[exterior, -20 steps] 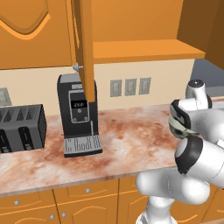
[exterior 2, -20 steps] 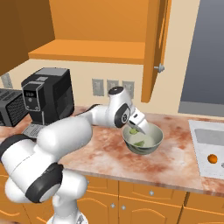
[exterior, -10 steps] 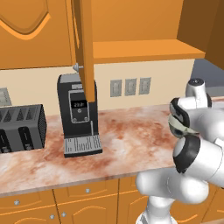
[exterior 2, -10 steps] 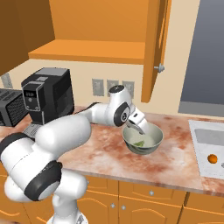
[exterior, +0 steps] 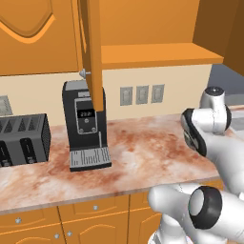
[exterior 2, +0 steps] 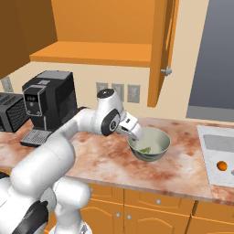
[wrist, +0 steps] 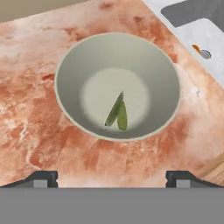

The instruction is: Pick the lemon wedges from the cabinet and place them in one bowl. Pick the tangerine from the sink and place it in the other bowl.

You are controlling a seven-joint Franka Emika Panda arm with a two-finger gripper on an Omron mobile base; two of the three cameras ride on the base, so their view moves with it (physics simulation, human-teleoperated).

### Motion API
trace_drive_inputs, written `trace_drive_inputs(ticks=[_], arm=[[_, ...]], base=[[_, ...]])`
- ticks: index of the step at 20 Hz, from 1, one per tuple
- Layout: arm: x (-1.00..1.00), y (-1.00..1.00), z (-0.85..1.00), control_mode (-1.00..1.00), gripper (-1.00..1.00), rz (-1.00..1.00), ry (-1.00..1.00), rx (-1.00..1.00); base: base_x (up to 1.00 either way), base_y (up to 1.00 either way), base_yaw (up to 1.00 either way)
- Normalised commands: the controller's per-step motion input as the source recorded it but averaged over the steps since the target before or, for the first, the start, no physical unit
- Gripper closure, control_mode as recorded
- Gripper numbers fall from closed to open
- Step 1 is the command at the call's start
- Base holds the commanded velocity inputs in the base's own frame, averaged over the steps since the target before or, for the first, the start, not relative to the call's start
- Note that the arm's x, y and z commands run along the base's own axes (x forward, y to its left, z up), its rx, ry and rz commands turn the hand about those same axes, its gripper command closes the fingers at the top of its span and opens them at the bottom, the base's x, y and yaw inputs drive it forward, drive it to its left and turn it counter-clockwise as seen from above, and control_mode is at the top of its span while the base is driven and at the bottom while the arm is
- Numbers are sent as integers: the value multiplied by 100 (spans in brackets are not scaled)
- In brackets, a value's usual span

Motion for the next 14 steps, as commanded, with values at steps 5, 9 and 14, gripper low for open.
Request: trace_drive_inputs(ticks=[5, 9, 14], arm=[[-23, 63, 17, -100, -100, 32, 8, -1], [-30, 62, 39, -100, -100, 29, 13, -6], [-53, 52, 39, -100, -100, 13, 14, 0]], base=[[0, 0, 0], [0, 0, 0], [0, 0, 0]])
